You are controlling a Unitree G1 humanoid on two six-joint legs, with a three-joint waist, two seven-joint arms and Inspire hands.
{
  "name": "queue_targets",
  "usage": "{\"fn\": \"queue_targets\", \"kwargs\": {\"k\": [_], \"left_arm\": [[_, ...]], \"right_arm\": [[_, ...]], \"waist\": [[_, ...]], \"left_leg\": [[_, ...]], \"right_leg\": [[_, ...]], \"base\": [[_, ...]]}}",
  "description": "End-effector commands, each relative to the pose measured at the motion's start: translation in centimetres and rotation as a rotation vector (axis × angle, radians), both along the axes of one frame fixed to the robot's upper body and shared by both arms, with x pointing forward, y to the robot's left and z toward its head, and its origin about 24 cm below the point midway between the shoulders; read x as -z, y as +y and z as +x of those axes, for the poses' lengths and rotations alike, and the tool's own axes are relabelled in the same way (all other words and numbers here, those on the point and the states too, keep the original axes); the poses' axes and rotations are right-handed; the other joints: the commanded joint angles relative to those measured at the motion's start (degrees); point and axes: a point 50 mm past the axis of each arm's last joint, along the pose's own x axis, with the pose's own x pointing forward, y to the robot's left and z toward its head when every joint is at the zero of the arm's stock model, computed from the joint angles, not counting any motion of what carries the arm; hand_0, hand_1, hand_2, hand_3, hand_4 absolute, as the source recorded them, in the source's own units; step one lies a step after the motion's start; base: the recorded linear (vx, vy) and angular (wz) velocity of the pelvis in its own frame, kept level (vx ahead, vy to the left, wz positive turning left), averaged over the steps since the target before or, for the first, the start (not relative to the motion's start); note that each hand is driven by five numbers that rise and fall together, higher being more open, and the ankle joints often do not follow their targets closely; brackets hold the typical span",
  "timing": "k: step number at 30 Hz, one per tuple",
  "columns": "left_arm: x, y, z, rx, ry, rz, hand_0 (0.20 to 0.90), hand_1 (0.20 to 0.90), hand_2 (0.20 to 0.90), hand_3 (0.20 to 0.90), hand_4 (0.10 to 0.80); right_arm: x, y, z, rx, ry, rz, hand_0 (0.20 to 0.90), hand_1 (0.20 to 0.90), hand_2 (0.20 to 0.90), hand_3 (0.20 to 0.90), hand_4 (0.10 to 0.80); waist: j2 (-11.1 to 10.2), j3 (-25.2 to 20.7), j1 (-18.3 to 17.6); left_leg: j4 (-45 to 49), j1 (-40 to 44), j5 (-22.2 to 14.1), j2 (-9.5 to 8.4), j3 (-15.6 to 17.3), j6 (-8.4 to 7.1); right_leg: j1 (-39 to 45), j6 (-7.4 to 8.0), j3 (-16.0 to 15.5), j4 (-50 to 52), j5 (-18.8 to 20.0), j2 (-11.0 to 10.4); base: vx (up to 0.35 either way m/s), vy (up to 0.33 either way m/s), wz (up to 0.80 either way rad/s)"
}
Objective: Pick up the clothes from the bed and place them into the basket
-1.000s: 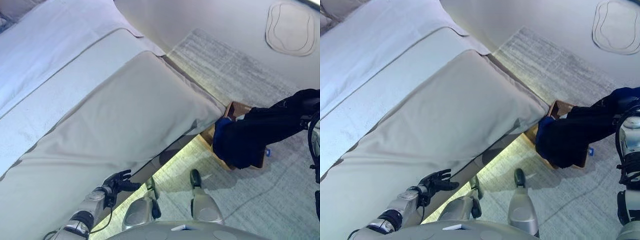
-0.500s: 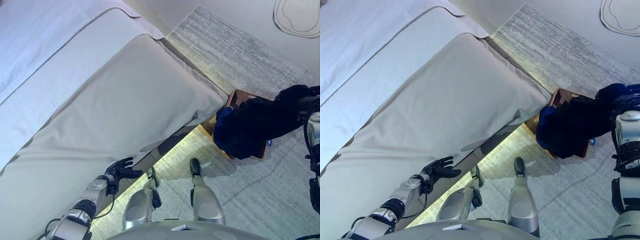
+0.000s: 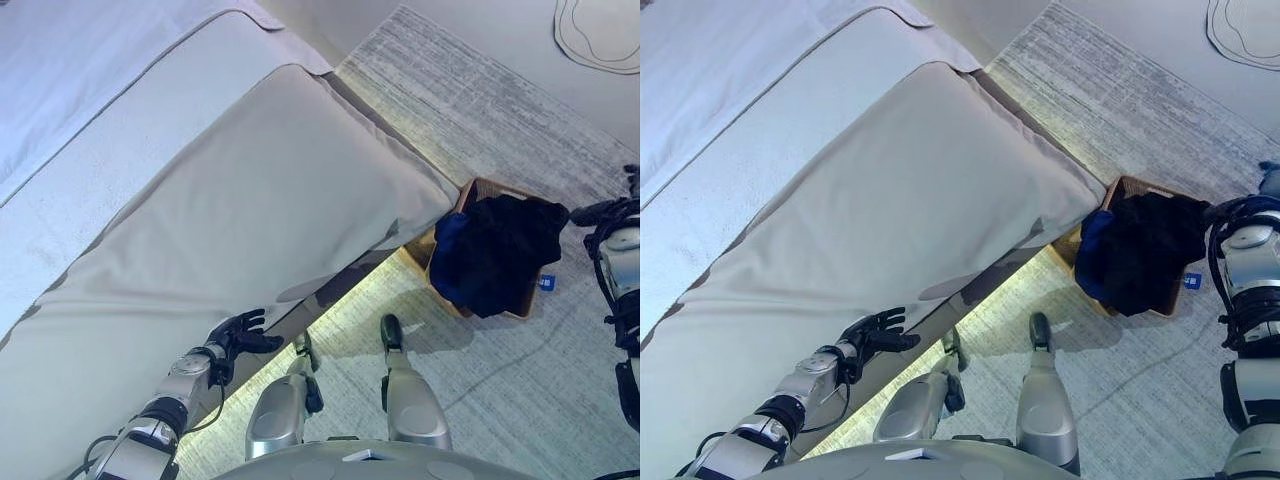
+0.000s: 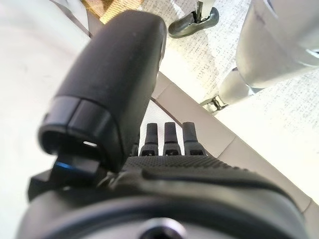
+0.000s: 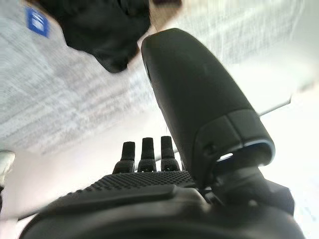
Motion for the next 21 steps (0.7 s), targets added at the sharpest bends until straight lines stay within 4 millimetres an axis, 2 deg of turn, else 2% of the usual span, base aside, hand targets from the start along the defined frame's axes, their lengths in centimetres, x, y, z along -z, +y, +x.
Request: {"fn": "queue_targets", "kwargs": {"k": [1, 2, 4, 5, 7, 11, 15, 21], "left_arm": [[0.6, 2.2, -1.9, -0.035, 0.046, 0.042, 0.900, 0.900, 0.900, 0.900, 0.800], [0.7, 2.2, -2.0, -0.036, 0.051, 0.043, 0.900, 0.900, 0.900, 0.900, 0.800], [1.1, 2.1, -2.6, -0.051, 0.071, 0.042, 0.900, 0.900, 0.900, 0.900, 0.800], [1.2, 2.1, -3.0, -0.053, 0.081, 0.041, 0.900, 0.900, 0.900, 0.900, 0.800], [1.9, 2.1, -4.1, -0.065, 0.116, 0.043, 0.900, 0.900, 0.900, 0.900, 0.800], [3.5, 1.8, -6.7, -0.071, 0.194, 0.056, 0.900, 0.900, 0.900, 0.900, 0.800], [4.4, 1.5, -8.3, -0.045, 0.253, 0.085, 0.900, 0.900, 0.900, 0.900, 0.800], [4.8, 1.5, -9.3, -0.025, 0.317, 0.065, 0.900, 0.900, 0.900, 0.900, 0.800]], "right_arm": [[0.6, 0.4, -0.4, -0.093, 0.004, -0.039, 0.900, 0.900, 0.900, 0.900, 0.800], [2.1, 1.0, -0.6, -0.117, 0.019, 0.006, 0.900, 0.900, 0.900, 0.900, 0.800], [7.2, 3.3, -1.8, -0.198, 0.071, 0.188, 0.900, 0.900, 0.900, 0.900, 0.800], [8.8, 4.0, -2.6, -0.214, 0.084, 0.238, 0.900, 0.900, 0.900, 0.900, 0.800], [13.7, 6.3, -5.0, -0.240, 0.115, 0.433, 0.900, 0.900, 0.900, 0.900, 0.800], [21.2, 10.3, -10.1, -0.179, 0.207, 0.657, 0.900, 0.900, 0.900, 0.900, 0.800], [25.6, 13.5, -14.1, -0.163, 0.391, 0.732, 0.900, 0.900, 0.900, 0.900, 0.800], [27.9, 14.7, -17.5, -0.162, 0.633, 0.764, 0.900, 0.900, 0.900, 0.900, 0.800]], "waist": [[-4.2, -5.2, 0.1], [-4.4, -5.5, 0.0], [-5.0, -6.4, -0.2], [-5.2, -6.8, -0.2], [-5.7, -8.3, -0.4], [-6.3, -11.5, -0.5], [-6.3, -14.1, 0.0], [-6.2, -15.7, 1.0]], "left_leg": [[1.7, 1.5, -8.0, -3.55, -3.1, -0.21], [1.5, 1.9, -8.0, -3.49, -3.0, -0.23], [1.1, 3.1, -8.1, -3.55, -3.1, -0.10], [1.0, 3.5, -8.1, -3.55, -3.1, -0.03], [0.9, 5.0, -8.6, -3.56, -3.0, 0.20], [0.9, 8.2, -9.6, -3.70, -2.4, 0.80], [0.5, 11.0, -10.5, -4.04, -2.5, 1.64], [0.1, 12.8, -11.2, -4.81, -3.9, 2.66]], "right_leg": [[-1.8, -2.22, -7.1, 2.2, -4.2, 2.1], [-1.5, -2.18, -7.2, 2.1, -4.2, 2.1], [-0.1, -2.04, -7.4, 1.8, -4.2, 2.0], [0.3, -2.00, -7.5, 1.8, -4.3, 2.0], [1.8, -1.92, -7.7, 1.8, -4.6, 1.9], [5.1, -2.02, -8.0, 1.7, -5.3, 2.1], [8.3, -2.12, -7.9, 1.7, -6.2, 2.3], [10.4, -2.01, -7.9, 2.3, -7.1, 2.4]], "base": [[0.033, 0.046, 0.04], [0.057, 0.065, 0.03], [0.091, 0.076, 0.03], [0.105, 0.103, 0.03], [0.132, 0.125, 0.04], [0.173, 0.148, 0.07], [0.136, 0.172, 0.01], [0.060, 0.130, 0.03]]}}
